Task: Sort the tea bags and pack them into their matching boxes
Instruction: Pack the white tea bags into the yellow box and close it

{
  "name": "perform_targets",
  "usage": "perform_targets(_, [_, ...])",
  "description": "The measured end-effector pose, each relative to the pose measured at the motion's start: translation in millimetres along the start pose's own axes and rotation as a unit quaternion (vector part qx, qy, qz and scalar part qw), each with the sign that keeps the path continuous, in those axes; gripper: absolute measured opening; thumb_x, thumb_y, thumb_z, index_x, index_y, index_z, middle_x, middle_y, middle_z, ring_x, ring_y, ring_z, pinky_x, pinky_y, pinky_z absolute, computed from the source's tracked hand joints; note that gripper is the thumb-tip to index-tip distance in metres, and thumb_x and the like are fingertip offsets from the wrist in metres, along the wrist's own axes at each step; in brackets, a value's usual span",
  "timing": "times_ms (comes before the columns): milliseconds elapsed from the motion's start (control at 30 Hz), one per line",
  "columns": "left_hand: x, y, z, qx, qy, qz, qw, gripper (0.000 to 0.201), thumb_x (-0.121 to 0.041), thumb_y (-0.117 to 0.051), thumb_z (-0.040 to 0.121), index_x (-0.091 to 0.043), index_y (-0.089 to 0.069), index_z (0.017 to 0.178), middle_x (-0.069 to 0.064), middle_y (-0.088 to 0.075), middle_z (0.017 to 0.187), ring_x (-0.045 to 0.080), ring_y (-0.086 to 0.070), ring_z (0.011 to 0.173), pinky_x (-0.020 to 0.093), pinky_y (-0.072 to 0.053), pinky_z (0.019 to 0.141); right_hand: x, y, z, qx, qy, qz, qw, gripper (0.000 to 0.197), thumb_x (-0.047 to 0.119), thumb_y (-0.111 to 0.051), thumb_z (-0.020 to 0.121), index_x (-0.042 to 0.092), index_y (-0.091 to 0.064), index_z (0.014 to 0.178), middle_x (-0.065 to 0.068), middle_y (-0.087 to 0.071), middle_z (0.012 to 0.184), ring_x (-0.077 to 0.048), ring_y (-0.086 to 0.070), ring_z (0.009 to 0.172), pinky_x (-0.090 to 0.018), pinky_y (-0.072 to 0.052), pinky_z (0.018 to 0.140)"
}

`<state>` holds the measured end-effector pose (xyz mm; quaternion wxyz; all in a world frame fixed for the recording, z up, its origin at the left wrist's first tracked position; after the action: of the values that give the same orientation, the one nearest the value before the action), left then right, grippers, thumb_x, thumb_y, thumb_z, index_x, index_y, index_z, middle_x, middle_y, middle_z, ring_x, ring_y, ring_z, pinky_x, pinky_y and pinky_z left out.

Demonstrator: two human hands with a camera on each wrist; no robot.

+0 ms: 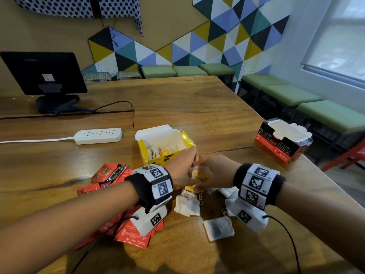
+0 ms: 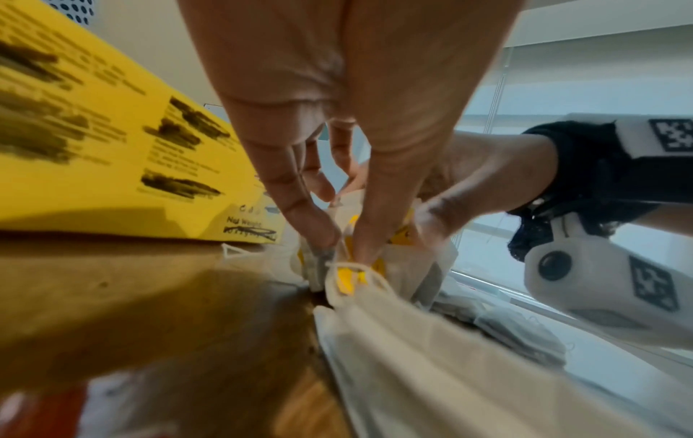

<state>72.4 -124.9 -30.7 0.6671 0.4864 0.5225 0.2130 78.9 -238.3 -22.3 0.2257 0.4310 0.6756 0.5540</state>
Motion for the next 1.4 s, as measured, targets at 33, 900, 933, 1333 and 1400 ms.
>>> perform_targets(33, [-1,0,0,0.001,-0.003,-0.002,1.0,0.044,-0.011,-0.072,0.072,-0.015,-0.034,0.093,0.002,-0.042,0.095,0.017,-0.04,0.082,0.023,-0.033,0.058,3,-3,1,0.011,-0.003,-0.024,1.0,0.051,0.048,-0.067,0.076,0.017,-0.055,0.114,-0.003,-0.063,0.111,-0.019,-0.057,0.099,-0.032,-0.048,0.088])
perform_targets(900, [58,29,53,0.181,0.015,0.246,0.952,0.038,-0.005,-0.046,0.091,-0.004,-0.052,0.128,0.016,-0.049,0.135,0.03,-0.047,0.122,0.03,-0.034,0.097,-6,-23,1,0.024,0.041,0.038,0.998,0.05,0.03,-0.063,0.083,0.026,-0.041,0.128,-0.003,-0.045,0.124,-0.027,-0.054,0.11,-0.036,-0.046,0.089])
perform_targets(933, [58,29,55,0.172,0.01,0.253,0.952,0.038,-0.001,-0.045,0.091,-0.003,-0.051,0.128,0.016,-0.048,0.135,0.029,-0.046,0.122,0.028,-0.033,0.094,-7,-22,2,0.026,0.037,0.046,0.998,0.05,0.027,-0.063,0.083,0.026,-0.041,0.128,-0.002,-0.046,0.125,-0.026,-0.053,0.111,-0.036,-0.046,0.09])
perform_targets(1333, [55,35,53,0.194,0.004,0.273,0.942,0.017,0.001,-0.052,0.086,-0.004,-0.06,0.1,0.016,-0.055,0.123,0.025,-0.051,0.103,0.029,-0.039,0.086,-19,45,13,-0.092,0.015,0.561,0.822,0.029,0.015,-0.057,0.089,0.017,-0.049,0.116,-0.005,-0.062,0.086,-0.009,-0.063,0.059,-0.023,-0.05,0.042])
perform_targets(1400, [56,37,51,0.184,0.002,0.251,0.95,0.013,-0.003,-0.054,0.085,-0.015,-0.052,0.089,0.015,-0.06,0.117,0.019,-0.048,0.089,0.03,-0.04,0.079,-13,49,28,-0.103,0.024,0.63,0.769,0.026,0.019,-0.054,0.092,0.012,-0.048,0.116,-0.008,-0.058,0.087,-0.009,-0.06,0.053,-0.022,-0.048,0.042])
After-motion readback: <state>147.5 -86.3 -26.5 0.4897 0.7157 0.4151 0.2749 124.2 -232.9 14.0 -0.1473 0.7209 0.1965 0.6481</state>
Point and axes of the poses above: each hand's wrist, its own z-axis towards the middle knuckle, its own y-axis out of the back of the hand, x = y × z, the point moved 3 cm from there along z, towards the middle knuckle
